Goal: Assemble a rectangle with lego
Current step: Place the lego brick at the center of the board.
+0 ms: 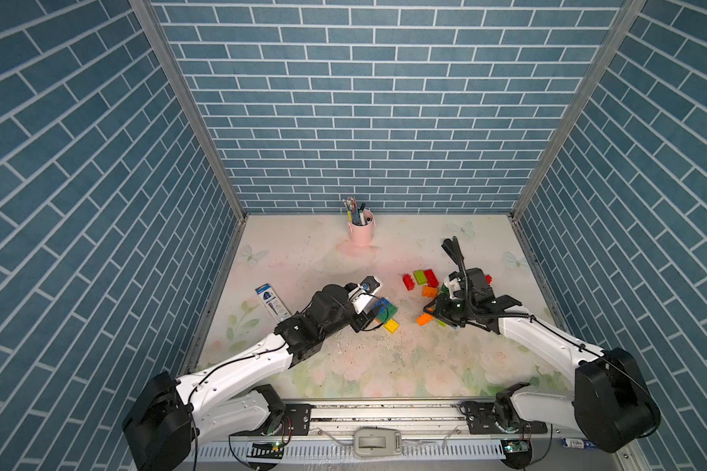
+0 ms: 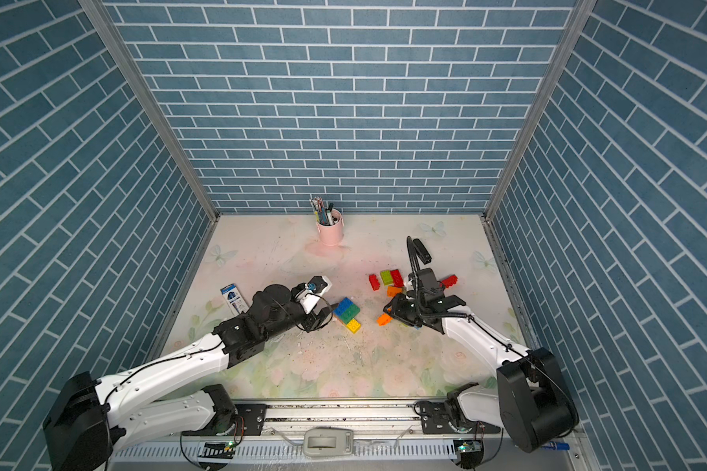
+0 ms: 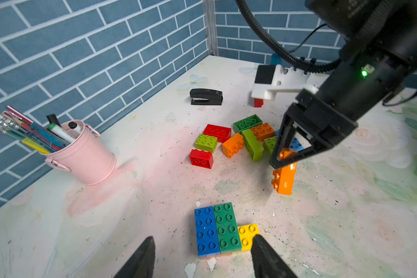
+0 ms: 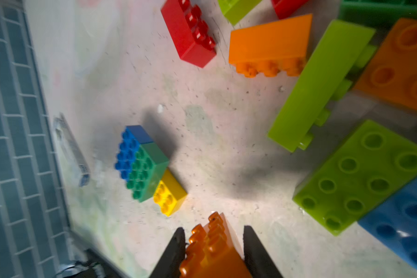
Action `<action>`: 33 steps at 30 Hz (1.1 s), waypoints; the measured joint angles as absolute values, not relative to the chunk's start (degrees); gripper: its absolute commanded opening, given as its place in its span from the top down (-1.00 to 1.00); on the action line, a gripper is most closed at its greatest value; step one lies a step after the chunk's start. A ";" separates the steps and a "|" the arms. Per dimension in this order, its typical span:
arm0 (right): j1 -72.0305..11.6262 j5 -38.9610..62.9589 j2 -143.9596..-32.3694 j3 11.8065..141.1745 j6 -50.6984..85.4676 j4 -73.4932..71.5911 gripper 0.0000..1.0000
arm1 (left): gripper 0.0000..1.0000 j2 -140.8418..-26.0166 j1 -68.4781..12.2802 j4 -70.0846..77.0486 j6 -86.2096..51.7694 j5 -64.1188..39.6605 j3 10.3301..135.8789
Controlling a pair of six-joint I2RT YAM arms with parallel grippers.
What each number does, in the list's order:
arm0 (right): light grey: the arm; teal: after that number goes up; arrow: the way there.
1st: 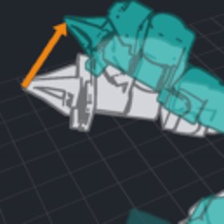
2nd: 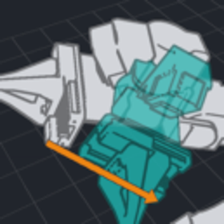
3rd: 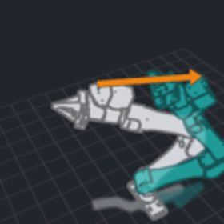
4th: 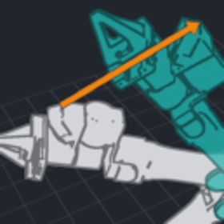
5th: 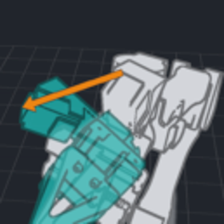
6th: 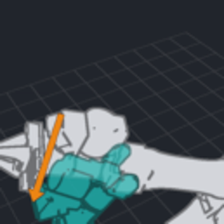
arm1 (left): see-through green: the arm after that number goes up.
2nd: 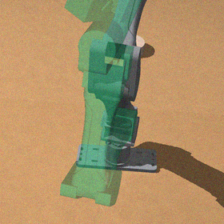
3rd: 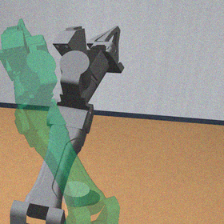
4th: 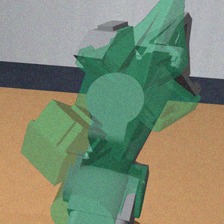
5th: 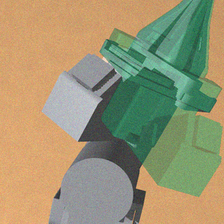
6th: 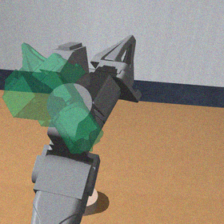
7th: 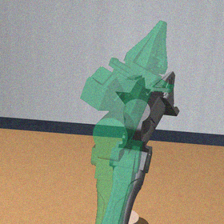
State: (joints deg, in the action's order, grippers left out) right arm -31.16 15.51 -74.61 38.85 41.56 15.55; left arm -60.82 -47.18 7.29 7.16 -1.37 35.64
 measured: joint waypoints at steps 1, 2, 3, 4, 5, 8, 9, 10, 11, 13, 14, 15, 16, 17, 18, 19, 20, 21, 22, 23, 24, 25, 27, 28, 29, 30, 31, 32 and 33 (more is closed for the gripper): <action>-32.60 13.50 -75.26 38.72 40.84 14.79 0.55 | -0.30 -60.64 -47.09 7.64 6.50 -1.04 35.24; -34.09 11.55 -75.81 38.44 39.97 13.65 0.55 | -0.30 -60.40 -46.94 8.10 5.65 -0.71 34.79; -35.16 9.80 -76.18 38.13 39.42 12.56 0.55 | -0.30 -60.23 -46.76 8.51 4.93 -0.40 34.46; -35.70 8.45 -76.36 37.78 38.89 11.62 0.55 | -0.30 -60.14 -46.65 8.91 4.32 -0.12 34.20; -36.23 6.90 -76.44 37.19 38.46 10.39 0.55 | -0.30 -60.05 -46.50 9.21 3.70 0.12 34.00; -37.52 4.27 -76.36 35.46 37.69 6.85 0.52 | -0.30 -60.05 -46.35 10.22 2.11 0.45 33.76; -37.93 3.57 -76.12 34.79 37.39 5.63 0.50 | -0.30 -60.03 -46.35 10.66 1.74 0.47 33.71; -38.30 3.07 -75.66 34.09 37.15 4.69 0.49 | -0.30 -60.03 -46.37 10.90 1.50 0.45 33.71; -38.65 2.59 -74.85 33.08 36.99 3.77 0.47 | -0.30 -60.05 -46.37 11.18 1.23 0.45 33.69; -38.98 2.17 -72.66 30.85 36.99 2.46 0.41 | -0.30 -60.05 -46.35 11.60 0.86 0.47 33.61; -39.13 2.02 -71.18 29.63 36.99 2.24 0.37 | -0.30 -60.03 -46.35 11.73 0.73 0.47 33.52; -39.22 1.83 -69.60 28.47 36.97 2.28 0.35 | -0.30 -60.03 -46.35 11.86 0.62 0.45 33.41; -39.27 1.72 -68.29 27.53 36.97 2.42 0.31 | -0.30 -60.05 -46.35 11.88 0.58 0.45 33.36; -39.27 1.67 -66.87 26.61 36.97 2.68 0.25 | -0.30 -60.05 -46.35 11.90 0.56 0.43 33.36; -39.27 1.65 -65.52 25.85 37.01 3.20 0.18 | -0.30 -60.07 -46.35 11.94 0.54 0.43 33.36; -39.27 1.65 -64.58 25.36 37.06 3.86 0.11 | -0.30 -60.07 -46.35 11.94 0.51 0.40 33.36; -39.27 1.69 -63.57 24.91 36.93 4.91 0.04 | -0.30 -60.14 -46.35 11.94 0.47 0.38 33.36; -39.27 1.69 -62.70 24.36 36.93 6.02 -0.04 | -0.30 -60.23 -46.35 11.94 0.45 0.38 33.36; -39.31 1.72 -62.00 23.81 36.95 7.09 -0.07 | -0.30 -60.36 -46.35 11.94 0.43 0.38 33.36; -39.33 1.69 -61.19 23.18 36.97 8.40 -0.09 | -0.30 -60.45 -46.35 11.94 0.43 0.36 33.36; -39.33 1.72 -60.36 22.55 36.97 9.65 -0.10 | -0.30 -60.55 -46.35 11.94 0.43 0.36 33.36; -39.33 1.74 -59.68 22.13 36.99 10.76 -0.10 | -0.30 -60.60 -46.35 11.94 0.43 0.36 33.36; -39.33 1.74 -57.89 21.58 37.04 13.54 -0.10 | -0.30 -60.60 -46.35 11.97 0.43 0.34 33.36; -39.33 1.74 -57.14 21.56 37.06 14.63 -0.11 | -0.30 -60.60 -46.35 11.97 0.40 0.32 33.36; -39.35 1.76 -56.03 21.58 37.19 15.84 -0.11 | -0.30 -60.60 -46.35 11.97 0.40 0.27 33.36; -39.40 1.85 -54.85 21.61 37.21 16.95 -0.13 | -0.30 -60.60 -46.35 11.97 0.43 0.21 33.36; -39.40 1.93 -54.00 21.67 37.21 17.91 -0.15 | -0.30 -60.60 -46.35 11.97 0.43 0.19 33.36; -39.40 1.96 -53.30 21.98 37.21 19.40 -0.17 | -0.30 -60.60 -46.35 11.97 0.43 0.19 33.36; -39.40 1.93 -53.19 22.70 37.21 21.15 -0.21 | -0.30 -60.60 -46.35 11.97 0.43 0.19 33.36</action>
State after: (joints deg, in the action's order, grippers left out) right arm -39.40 1.93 -53.19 22.70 37.21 21.15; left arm -60.60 -46.35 11.97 0.43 0.19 33.36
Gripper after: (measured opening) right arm 0.578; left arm 0.651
